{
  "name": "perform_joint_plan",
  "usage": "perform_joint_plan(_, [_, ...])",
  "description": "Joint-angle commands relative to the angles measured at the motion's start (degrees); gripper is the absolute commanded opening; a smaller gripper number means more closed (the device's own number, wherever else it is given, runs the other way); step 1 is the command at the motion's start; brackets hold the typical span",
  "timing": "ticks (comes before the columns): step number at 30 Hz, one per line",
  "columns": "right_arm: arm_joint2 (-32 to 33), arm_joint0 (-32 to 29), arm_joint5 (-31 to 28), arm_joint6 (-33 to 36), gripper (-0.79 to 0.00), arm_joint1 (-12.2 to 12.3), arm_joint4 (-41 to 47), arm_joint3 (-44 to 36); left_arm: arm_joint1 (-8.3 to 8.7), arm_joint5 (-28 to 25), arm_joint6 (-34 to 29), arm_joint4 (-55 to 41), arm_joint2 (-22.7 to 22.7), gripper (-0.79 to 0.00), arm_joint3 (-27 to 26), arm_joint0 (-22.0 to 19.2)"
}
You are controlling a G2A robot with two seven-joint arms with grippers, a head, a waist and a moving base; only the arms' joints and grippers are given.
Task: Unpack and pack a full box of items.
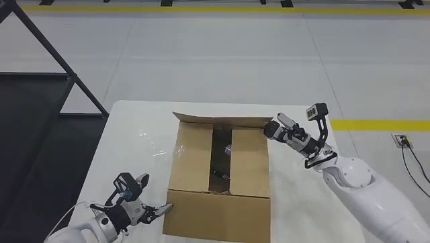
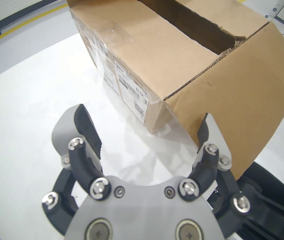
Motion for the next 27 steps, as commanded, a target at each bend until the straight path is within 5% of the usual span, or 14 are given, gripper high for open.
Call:
perform_joint_plan(1, [0.0,-0.3,0.8,1.4,0.0,-0.4,1.2,-1.9,0.0,0.0,0.0,0.0,0.0,0.0,0.0,0.0])
perform_joint_plan(27, [-9.5,12.9,10.1,-16.1,0.0,-16.4,-7.1,22.0,0.0,0.0,0.0,0.0,0.0,0.0,0.0,0.0])
